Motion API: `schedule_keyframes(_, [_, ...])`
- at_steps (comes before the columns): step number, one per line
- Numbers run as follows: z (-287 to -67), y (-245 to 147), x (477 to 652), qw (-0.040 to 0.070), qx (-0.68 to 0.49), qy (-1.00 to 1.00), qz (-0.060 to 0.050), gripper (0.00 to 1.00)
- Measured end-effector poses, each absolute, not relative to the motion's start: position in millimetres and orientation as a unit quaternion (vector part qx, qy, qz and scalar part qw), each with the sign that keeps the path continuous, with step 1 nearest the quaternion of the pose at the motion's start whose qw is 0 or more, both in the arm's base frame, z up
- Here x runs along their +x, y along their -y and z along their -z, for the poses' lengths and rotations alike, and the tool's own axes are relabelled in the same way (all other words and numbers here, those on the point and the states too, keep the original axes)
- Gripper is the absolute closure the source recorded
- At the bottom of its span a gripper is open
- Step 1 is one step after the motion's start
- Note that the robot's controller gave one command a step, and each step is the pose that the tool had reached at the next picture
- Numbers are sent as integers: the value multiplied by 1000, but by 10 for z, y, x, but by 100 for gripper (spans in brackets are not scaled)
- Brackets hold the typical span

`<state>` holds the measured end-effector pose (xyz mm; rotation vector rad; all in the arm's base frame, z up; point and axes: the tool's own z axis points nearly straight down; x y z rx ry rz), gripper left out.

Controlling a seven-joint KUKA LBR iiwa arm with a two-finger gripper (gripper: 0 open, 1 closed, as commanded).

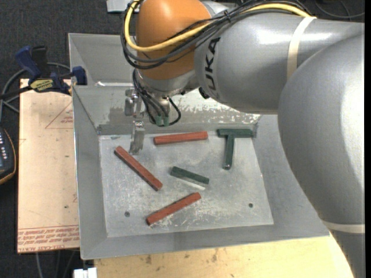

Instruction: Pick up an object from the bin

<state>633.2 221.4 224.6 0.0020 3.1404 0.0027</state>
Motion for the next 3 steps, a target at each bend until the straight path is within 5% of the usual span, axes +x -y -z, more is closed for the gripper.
schedule_keyframes(1, [-1259, -1939, 6222, -3, 58, -998, 1, 0])
schedule_keyframes(2, [-657, -1811, 5797, -4, 61, -998, 1, 0])
schedule_keyframes(3, [-704, -1826, 5832, 0, 61, -998, -1, 100])
